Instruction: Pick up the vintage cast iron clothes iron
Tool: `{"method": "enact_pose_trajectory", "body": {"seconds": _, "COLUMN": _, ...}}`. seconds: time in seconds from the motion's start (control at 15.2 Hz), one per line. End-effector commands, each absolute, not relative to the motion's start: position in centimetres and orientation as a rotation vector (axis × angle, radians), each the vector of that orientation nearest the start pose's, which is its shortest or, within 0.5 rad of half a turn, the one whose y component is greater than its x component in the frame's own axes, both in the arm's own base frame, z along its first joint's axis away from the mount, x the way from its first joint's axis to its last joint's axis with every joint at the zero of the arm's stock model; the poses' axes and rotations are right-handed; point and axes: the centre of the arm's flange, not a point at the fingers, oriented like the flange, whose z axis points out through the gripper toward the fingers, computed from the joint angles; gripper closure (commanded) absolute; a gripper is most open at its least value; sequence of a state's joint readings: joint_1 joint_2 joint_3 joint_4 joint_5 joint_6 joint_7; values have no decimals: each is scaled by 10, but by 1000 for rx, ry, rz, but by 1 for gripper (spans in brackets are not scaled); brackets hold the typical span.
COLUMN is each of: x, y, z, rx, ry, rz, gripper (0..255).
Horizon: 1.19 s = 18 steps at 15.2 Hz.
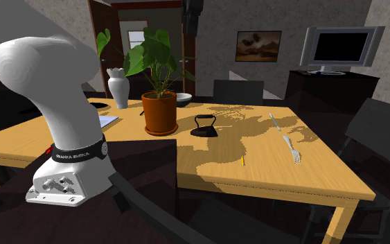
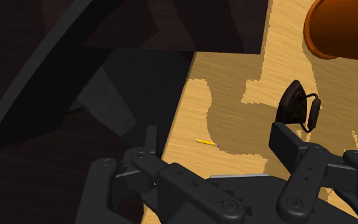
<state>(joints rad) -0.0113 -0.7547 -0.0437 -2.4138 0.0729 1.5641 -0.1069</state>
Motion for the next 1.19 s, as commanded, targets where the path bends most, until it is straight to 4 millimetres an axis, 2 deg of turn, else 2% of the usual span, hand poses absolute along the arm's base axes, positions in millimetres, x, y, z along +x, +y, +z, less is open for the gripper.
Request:
{"method": "enact_pose_trajectory", "body": {"seconds": 0.0, "x": 311, "y": -12, "z": 553, "rx": -3028, "ry": -94, "rz": 133, "gripper": 0}}
{"method": "enact_pose_trajectory", "body": {"seconds": 1.12, "x": 379, "y": 152, "z": 416, "rx": -3021, "ry": -153, "rz": 150, "gripper": 0}}
